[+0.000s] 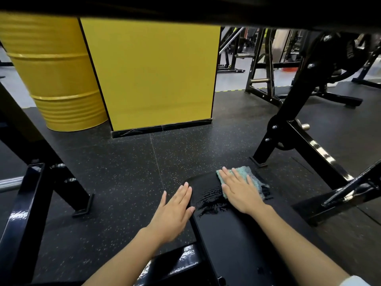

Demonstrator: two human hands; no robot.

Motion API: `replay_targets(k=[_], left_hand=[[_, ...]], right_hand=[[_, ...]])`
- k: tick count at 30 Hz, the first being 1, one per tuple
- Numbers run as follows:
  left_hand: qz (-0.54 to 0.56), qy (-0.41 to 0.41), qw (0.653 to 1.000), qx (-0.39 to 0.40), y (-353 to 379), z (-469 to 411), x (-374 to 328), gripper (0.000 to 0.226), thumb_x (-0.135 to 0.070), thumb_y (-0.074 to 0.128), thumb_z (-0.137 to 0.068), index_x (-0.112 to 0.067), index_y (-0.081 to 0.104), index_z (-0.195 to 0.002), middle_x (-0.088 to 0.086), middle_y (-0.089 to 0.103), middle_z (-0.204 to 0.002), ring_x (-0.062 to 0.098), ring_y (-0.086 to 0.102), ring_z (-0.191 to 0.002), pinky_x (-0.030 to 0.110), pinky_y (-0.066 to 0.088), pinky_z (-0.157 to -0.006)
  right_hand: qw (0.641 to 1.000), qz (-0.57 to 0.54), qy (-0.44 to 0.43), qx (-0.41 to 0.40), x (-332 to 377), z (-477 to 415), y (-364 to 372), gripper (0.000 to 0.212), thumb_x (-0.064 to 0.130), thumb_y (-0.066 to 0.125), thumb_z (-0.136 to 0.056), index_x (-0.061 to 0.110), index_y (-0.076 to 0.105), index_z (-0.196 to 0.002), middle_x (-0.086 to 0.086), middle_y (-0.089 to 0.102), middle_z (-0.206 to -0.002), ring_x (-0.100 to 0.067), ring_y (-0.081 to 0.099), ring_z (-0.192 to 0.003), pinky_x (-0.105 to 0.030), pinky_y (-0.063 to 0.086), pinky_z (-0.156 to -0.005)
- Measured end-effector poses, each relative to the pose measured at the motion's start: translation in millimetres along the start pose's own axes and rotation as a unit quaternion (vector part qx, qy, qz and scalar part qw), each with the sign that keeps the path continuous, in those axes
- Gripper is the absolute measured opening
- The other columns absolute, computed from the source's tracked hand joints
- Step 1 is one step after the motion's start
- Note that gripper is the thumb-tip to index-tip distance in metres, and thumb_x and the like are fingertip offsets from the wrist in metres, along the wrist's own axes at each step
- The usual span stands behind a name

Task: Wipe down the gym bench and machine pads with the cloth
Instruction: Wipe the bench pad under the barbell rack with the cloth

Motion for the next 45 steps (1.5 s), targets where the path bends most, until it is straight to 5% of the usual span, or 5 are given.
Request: replay_targets(k=[8, 20, 29, 33, 45], left_hand=[[-0.037, 0.035, 0.999, 0.004, -0.1, -7.5, 12.8, 0.116, -0.077, -0.044, -0.053, -0.026, -0.018, -0.153, -0.016, -0.028, -0.158, 0.001, -0.026, -0.145, 0.044, -0.017, -0.12], [-0.02, 0.039, 0.997, 0.057, -13.4, -8.6, 11.2, 0.096, -0.069, -0.016, -0.069, -0.027, -0.015, -0.155, -0.018, -0.025, -0.158, -0.001, -0.022, -0.145, 0.042, -0.016, -0.118], [-0.002, 0.03, 0.998, 0.061, -15.9, -8.6, 9.7, 0.1, -0.069, -0.015, -0.067, -0.027, -0.009, -0.157, -0.019, -0.02, -0.159, -0.005, -0.019, -0.144, 0.038, -0.015, -0.118], [0.02, 0.022, 0.997, 0.072, -17.3, -8.3, 9.3, 0.101, -0.071, -0.014, -0.066, -0.028, -0.008, -0.157, -0.019, -0.018, -0.16, -0.004, -0.017, -0.146, 0.037, -0.017, -0.117], [0.009, 0.027, 0.995, 0.097, -19.1, -12.4, 14.7, 0.057, -0.04, 0.018, -0.108, -0.029, -0.007, -0.157, -0.02, -0.017, -0.161, -0.003, -0.015, -0.147, 0.042, -0.011, -0.12]], right_hand=[[0.992, -0.024, -0.121, 0.008, 37.3, 15.7, 4.9, 0.051, 0.038, 0.018, -0.108, 0.036, 0.003, -0.157, 0.023, -0.005, -0.162, -0.002, -0.01, -0.15, -0.031, -0.008, -0.119], [0.997, -0.02, 0.069, -0.014, -25.5, -14.1, -5.0, 0.052, 0.035, 0.016, -0.108, 0.031, 0.004, -0.158, 0.014, -0.003, -0.165, -0.011, -0.006, -0.152, -0.042, -0.002, -0.123], [0.992, -0.017, -0.124, 0.002, 36.1, 1.6, 6.7, 0.051, 0.036, 0.018, -0.108, 0.036, 0.004, -0.157, 0.022, -0.004, -0.162, -0.003, -0.008, -0.15, -0.033, -0.006, -0.12], [0.997, -0.022, -0.08, 0.003, -7.4, -6.8, -5.4, 0.05, 0.038, 0.019, -0.108, 0.037, 0.006, -0.157, 0.02, 0.0, -0.163, -0.004, -0.005, -0.151, -0.033, -0.002, -0.121], [1.0, -0.014, 0.017, -0.008, -3.6, -2.8, -1.5, 0.052, 0.036, 0.016, -0.108, 0.03, 0.003, -0.158, 0.014, -0.005, -0.165, -0.011, -0.007, -0.152, -0.041, -0.003, -0.122]])
Point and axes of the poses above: each hand's wrist, its own z-axis away from the middle knuckle, its own y-axis out of the palm, x = y × z, the point moved 2 cm from there along -z, towards the middle knuckle
